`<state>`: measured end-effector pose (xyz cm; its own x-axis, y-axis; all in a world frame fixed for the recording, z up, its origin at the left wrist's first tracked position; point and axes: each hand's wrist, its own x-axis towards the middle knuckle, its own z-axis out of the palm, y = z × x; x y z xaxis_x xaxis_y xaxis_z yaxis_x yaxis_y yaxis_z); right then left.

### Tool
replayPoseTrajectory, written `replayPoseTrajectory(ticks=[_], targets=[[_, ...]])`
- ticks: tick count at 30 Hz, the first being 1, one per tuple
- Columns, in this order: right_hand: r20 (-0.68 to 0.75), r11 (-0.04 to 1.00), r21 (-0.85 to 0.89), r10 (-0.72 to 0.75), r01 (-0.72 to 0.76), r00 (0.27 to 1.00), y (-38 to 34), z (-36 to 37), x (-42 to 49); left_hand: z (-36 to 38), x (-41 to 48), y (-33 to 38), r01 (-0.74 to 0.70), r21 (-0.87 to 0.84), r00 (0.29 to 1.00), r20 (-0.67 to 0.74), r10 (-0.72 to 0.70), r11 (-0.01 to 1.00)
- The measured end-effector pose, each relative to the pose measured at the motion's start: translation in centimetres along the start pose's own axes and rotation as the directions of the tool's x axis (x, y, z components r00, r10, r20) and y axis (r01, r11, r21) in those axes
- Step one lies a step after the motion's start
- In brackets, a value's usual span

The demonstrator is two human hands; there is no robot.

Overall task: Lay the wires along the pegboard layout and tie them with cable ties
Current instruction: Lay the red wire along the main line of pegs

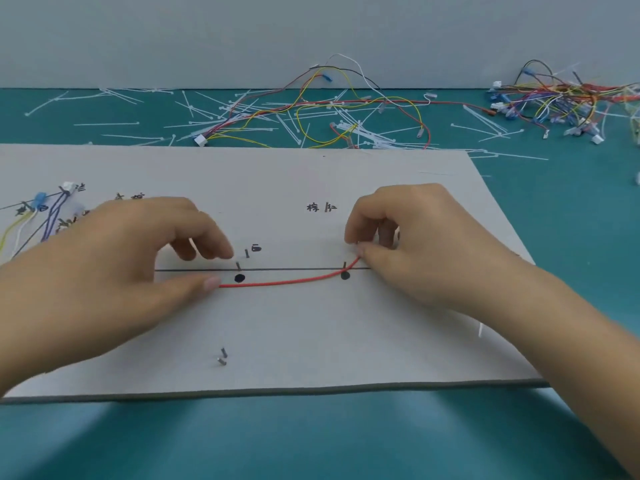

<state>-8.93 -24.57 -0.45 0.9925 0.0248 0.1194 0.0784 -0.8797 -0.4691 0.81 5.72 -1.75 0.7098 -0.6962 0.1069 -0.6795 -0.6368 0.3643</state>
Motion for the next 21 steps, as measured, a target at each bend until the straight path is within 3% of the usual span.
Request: replayPoseTrajectory(ticks=[5, 11, 15, 21], targets=[[-0.022, 1.000, -0.008, 0.018, -0.018, 1.000, 0.3, 0.0, 0.6, 1.5, -1.9, -1.9, 0.040, -0.073, 0.993, -0.109, -0.048, 0.997], [0.013, 0.995, -0.093, -0.027, 0.028, 1.000, 0.1, 0.1, 1.2, 2.5, -1.2, 0.9, -0.027, -0.180, 0.969, -0.245, -0.019, 0.983], [0.033, 0.989, -0.136, -0.062, 0.066, 0.998, 0.3, -0.4, 1.1, 3.4, -0.6, 3.1, -0.014, -0.264, 0.963, -0.264, -0.059, 0.965], [0.014, 0.984, -0.161, 0.081, -0.078, 0.997, 2.4, -2.9, -1.9, 5.2, 0.9, 7.5, -0.080, -0.226, 0.962, -0.274, 0.015, 0.971]])
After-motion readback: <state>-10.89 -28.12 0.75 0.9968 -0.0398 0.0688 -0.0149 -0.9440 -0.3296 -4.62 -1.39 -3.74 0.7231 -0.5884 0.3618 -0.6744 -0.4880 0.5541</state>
